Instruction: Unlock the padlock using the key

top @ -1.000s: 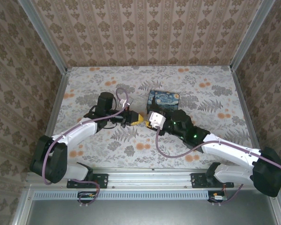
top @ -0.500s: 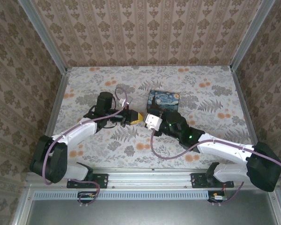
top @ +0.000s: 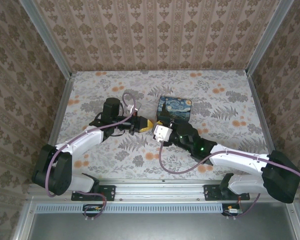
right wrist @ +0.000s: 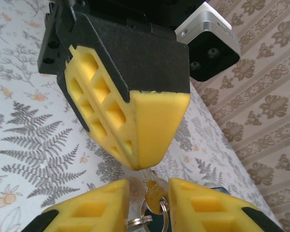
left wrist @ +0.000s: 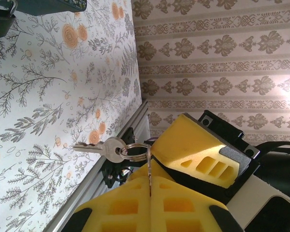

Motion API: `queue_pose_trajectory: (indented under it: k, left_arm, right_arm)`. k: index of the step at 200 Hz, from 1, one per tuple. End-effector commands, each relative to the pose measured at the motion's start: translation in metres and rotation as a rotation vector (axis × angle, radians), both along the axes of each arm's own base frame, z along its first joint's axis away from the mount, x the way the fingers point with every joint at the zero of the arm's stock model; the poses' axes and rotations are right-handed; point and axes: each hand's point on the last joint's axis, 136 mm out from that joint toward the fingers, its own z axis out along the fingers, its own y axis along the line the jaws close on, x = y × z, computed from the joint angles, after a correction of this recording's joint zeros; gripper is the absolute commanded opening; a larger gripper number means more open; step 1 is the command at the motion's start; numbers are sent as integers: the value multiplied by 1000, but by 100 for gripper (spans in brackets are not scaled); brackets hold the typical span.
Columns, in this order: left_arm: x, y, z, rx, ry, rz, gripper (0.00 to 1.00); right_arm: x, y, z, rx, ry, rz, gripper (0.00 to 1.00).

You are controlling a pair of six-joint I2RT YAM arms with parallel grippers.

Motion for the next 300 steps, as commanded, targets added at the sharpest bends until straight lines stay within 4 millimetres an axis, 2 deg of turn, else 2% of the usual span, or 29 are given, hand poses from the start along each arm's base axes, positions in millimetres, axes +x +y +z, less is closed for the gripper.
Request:
queue_pose_trajectory:
  k: [1,25,85,113,153,207,239,246,255,275,296,300]
  left_arm:
    - [-2,1,11,-33,-27,-15,0]
    - [-4,-1,13,-37,-34,-21,0]
    - [-7,-3,16,-47,-24,-31,0]
    - [-10,-3,15,-45,-15,-37,0]
    - [-12,-3,13,-41,-12,-37,0]
    - [-10,0,9,-24,1,-21,0]
    - [0,11,0,14,28,33,0]
    - [0,11,-1,23,30,36,7]
    - [0,12,-1,25,21,40,20]
    - [1,12,0,26,11,47,36]
    - [1,12,3,20,-7,49,43]
    - [8,19,4,20,-9,75,43]
  right_arm:
    - [5,-4,-10,-46,-32,-35,22]
    - [7,-3,-11,-57,-47,-45,17]
    - [14,-4,-21,-116,-88,-76,17]
    - [19,-7,-23,-136,-121,-101,26]
    - [21,-6,-26,-158,-138,-100,8]
    - [17,-7,-15,-121,-144,-92,4]
    - [4,-8,-19,-140,-47,-35,0]
    - [1,-7,-19,-133,-13,-21,0]
    - [-5,-7,-20,-127,35,5,0]
    - [-15,-7,-23,-106,149,44,0]
    - [-20,-11,-27,-84,231,51,0]
    - [-21,-12,-28,-79,247,53,0]
